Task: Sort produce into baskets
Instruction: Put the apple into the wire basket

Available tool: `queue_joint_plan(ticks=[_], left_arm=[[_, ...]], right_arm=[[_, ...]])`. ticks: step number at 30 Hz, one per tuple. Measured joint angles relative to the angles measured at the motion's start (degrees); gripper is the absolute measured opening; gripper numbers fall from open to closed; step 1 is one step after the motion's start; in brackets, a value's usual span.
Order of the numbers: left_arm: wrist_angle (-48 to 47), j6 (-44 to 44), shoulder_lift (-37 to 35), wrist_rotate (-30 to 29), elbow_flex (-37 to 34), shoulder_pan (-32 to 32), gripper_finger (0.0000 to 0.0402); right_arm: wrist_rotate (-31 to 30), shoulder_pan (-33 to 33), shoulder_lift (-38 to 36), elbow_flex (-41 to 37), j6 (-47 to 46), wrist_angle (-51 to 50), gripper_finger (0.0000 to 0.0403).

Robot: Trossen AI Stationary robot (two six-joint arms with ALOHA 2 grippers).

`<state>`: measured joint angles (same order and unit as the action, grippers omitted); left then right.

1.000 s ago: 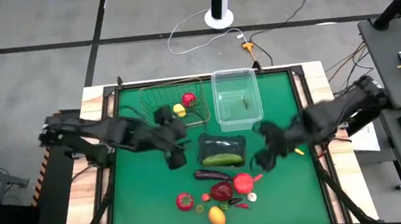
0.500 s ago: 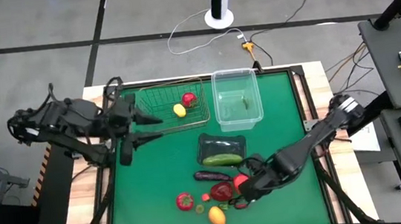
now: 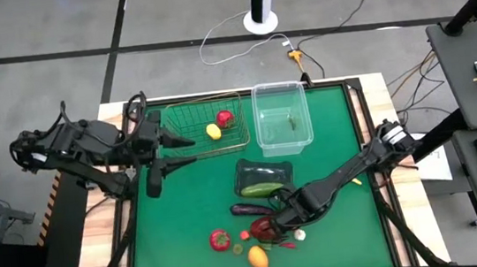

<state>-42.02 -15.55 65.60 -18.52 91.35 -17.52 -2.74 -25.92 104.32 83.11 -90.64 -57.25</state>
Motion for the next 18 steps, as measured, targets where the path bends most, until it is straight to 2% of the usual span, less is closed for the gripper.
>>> queue_joint_plan(ticks=[18], left_arm=[[-2.0, -0.7, 1.0, -0.6, 0.0, 0.0, 0.0176]], right_arm=[[-0.3, 0.5, 2.3, -1.0, 0.5, 2.1, 0.0317]])
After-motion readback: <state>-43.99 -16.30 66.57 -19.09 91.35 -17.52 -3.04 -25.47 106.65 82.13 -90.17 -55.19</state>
